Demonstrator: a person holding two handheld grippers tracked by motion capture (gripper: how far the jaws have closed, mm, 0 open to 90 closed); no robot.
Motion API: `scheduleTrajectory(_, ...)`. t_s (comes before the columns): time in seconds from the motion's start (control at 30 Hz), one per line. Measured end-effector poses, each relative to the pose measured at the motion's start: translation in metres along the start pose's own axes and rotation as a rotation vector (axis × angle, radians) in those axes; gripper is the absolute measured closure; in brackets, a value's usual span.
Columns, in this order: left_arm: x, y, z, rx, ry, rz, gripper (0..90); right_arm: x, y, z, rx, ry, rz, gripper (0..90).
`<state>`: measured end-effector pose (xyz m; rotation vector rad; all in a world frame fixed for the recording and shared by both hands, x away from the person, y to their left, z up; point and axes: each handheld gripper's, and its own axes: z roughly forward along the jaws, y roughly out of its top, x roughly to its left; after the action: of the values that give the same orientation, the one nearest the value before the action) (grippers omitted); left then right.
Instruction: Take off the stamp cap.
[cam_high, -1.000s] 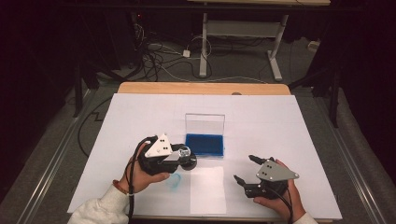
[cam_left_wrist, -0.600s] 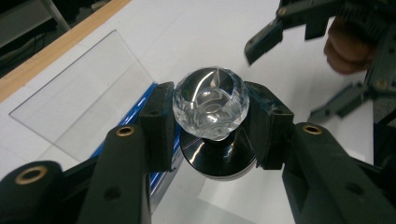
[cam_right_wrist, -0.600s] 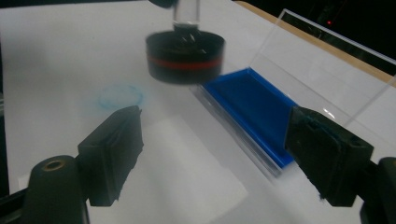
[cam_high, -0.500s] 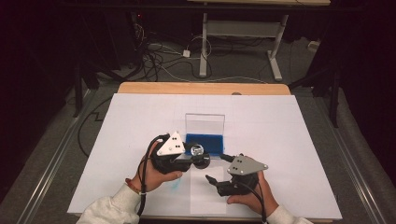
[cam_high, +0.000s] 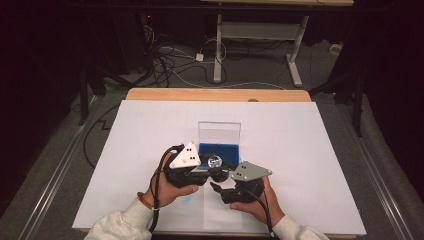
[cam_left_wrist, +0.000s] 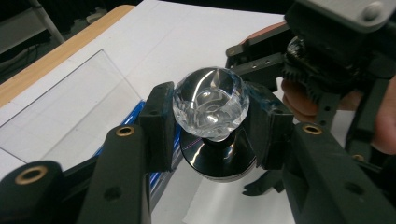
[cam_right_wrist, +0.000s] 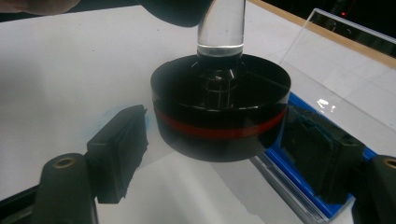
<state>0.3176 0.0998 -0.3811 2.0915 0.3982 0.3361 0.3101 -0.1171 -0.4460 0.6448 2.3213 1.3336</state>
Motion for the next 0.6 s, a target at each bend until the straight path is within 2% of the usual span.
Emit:
scheduleTrajectory(0.07,-0.0003,-0.0003,0.0,-0.001,0.0,-0.001,55.0,-0.0007,-0.0003,0.0005,-0.003,0.004,0.012,24.4)
scheduleTrajectory(0.2,-0.0015,-0.0002,0.0008,-0.002,-0.004,-0.002,55.0,-0.0009,-0.0003,0.0002,-0.013,-0.009,0.007,27.1)
scheduleTrajectory(0.47,-0.0032,0.0004,0.0008,0.001,-0.005,0.009,55.0,0.0007,-0.0004,-0.0016,-0.022,-0.027,-0.031,30.4)
scheduleTrajectory(0.57,-0.0034,0.0002,0.0005,0.001,-0.006,0.011,55.0,0.0021,-0.0003,-0.0022,-0.023,-0.024,-0.033,32.8)
scheduleTrajectory(0.6,-0.0036,0.0,0.0004,0.001,-0.005,0.012,55.0,0.0031,-0.0001,-0.0023,-0.026,-0.02,-0.036,36.5)
